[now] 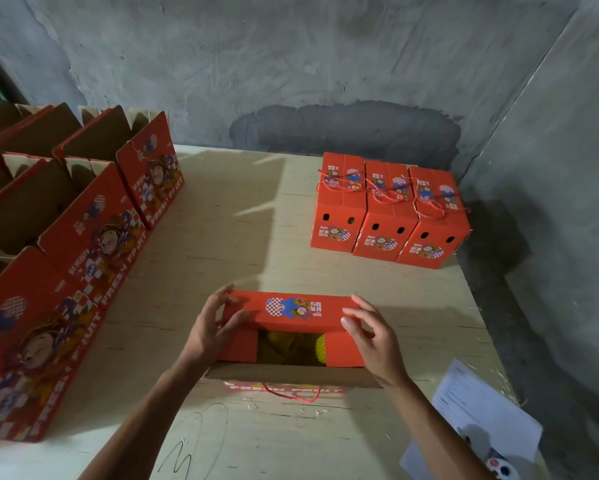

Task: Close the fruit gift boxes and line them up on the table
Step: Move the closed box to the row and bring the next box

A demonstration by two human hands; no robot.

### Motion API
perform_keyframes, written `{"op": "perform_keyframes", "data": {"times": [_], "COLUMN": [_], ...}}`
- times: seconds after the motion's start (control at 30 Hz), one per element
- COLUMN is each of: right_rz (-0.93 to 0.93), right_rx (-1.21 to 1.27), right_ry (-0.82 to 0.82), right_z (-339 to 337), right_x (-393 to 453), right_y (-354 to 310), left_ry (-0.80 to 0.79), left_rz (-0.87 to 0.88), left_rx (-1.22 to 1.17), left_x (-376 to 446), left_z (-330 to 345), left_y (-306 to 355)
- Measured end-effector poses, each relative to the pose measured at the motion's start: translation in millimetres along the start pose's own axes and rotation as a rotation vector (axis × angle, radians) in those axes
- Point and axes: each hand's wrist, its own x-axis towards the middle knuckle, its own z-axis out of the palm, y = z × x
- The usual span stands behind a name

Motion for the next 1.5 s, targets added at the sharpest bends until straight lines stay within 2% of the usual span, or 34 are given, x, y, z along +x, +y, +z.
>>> {"op": "perform_keyframes", "data": {"times": [0.13, 0.23, 0.33, 0.43, 0.57, 0.73, 0.93, 1.07, 1.5], "right_rz": [0.344, 0.374, 0.425, 0.447, 0.461, 0.395, 0.412, 0.455, 0.437], "right_rx": [0.339, 0.36, 0.4, 0.433, 0.462, 0.374, 0.367, 0.377, 0.293], "right_ry": [-0.035, -0.091, -0.034, -0.017, -0.074, -0.114, -0.158, -0.214, -0.242], "right_z": [2.7, 7.1, 8.8, 9.7, 5.2, 5.5, 2.3, 0.1, 3.7], "right_x": [-6.7, -3.4, -2.1, -1.4, 2.1, 0.2, 0.3, 0.2, -0.9], "right_y": [-4.0, -3.1, -4.9, -3.1, 3.1, 1.7, -2.4, -3.4, 1.0], "left_ry": [-0.07, -0.106, -0.12, -0.134, -0.166, -0.196, -0.194, -0.301, -0.24], "left_rz": [-0.119, -0.192, -0.211, -0.235, -0.273, -0.267, -0.291, -0.283, -0.349], "left_rx": [-0.134, -0.189, -0.218, -0.261, -0.273, -0.273, -0.271, -0.276, -0.338], "left_x": [-3.1, 0.1, 3.3, 6.3, 10.3, 12.8, 10.8, 7.2, 3.3], "left_z": [3.3, 4.2, 3.3, 2.4, 1.5, -1.4, -0.4, 4.3, 5.7], "left_y": [-2.7, -4.9, -11.2, -17.3, -26.7, -29.6, -17.7, -5.2, -2.0]}}
